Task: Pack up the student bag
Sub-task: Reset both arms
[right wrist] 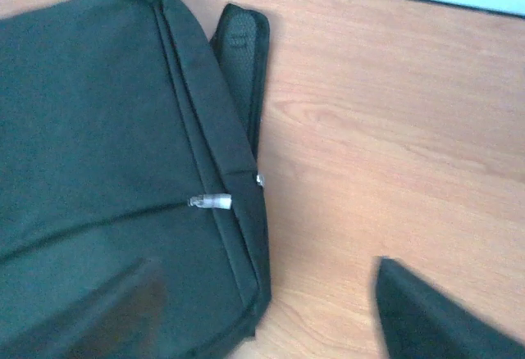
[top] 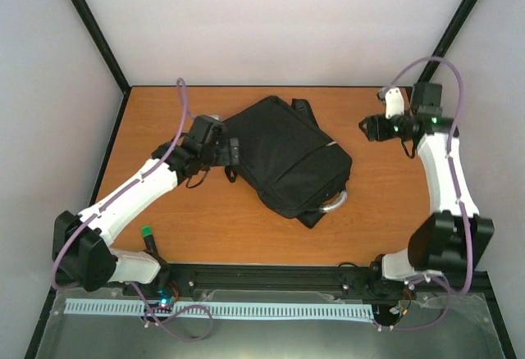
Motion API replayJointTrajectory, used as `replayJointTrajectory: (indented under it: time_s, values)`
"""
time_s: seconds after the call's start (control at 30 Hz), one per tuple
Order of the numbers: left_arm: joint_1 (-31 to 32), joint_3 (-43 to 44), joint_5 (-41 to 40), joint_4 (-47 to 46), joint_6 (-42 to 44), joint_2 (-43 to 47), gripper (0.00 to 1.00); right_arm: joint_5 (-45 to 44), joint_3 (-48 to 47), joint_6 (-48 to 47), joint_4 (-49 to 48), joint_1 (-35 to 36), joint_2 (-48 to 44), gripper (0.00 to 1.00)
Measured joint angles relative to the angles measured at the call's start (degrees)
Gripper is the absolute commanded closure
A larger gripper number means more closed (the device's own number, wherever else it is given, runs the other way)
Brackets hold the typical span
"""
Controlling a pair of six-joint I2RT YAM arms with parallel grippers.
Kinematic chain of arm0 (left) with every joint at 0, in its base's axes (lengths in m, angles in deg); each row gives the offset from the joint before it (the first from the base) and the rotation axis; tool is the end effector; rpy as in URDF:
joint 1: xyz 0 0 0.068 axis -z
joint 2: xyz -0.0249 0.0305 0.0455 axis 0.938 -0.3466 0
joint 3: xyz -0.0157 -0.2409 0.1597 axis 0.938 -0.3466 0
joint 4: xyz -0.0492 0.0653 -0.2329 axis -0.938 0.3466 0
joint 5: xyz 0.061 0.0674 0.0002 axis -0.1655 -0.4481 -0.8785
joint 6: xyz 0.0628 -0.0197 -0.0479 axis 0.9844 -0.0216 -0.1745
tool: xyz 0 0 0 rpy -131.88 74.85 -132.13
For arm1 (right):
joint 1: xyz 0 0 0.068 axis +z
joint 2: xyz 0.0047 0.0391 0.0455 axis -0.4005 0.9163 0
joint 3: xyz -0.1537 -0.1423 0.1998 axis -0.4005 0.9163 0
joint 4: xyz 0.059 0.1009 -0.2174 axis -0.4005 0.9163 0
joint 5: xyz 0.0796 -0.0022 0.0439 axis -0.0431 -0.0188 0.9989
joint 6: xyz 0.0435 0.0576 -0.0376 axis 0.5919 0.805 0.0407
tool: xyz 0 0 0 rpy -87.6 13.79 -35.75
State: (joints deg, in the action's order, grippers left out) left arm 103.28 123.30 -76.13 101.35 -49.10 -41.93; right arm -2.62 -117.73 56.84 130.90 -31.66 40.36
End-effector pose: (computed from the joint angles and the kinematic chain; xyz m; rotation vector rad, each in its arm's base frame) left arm 0.2442 -0.1508 0.2878 -0.0631 2.4425 -0.3776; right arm 0.3191 -0.0122 0.3325 -0.4073 2.3245 0.3702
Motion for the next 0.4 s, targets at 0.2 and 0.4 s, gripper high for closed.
replayJointTrajectory:
  time_s: [0.2, 0.4]
  values:
    - [-2.3, -0.5, -18.1, 2.8, 5.8, 1.5, 0.0, -1.0, 17.4, 1.9, -7.9, 0.0, -15.2, 0.0]
    - [-3.8, -2.6, -23.7, 3.6, 7.4, 1.5, 0.0, -3.8, 32.0, 6.8, -17.3, 0.0, -25.0, 0.0]
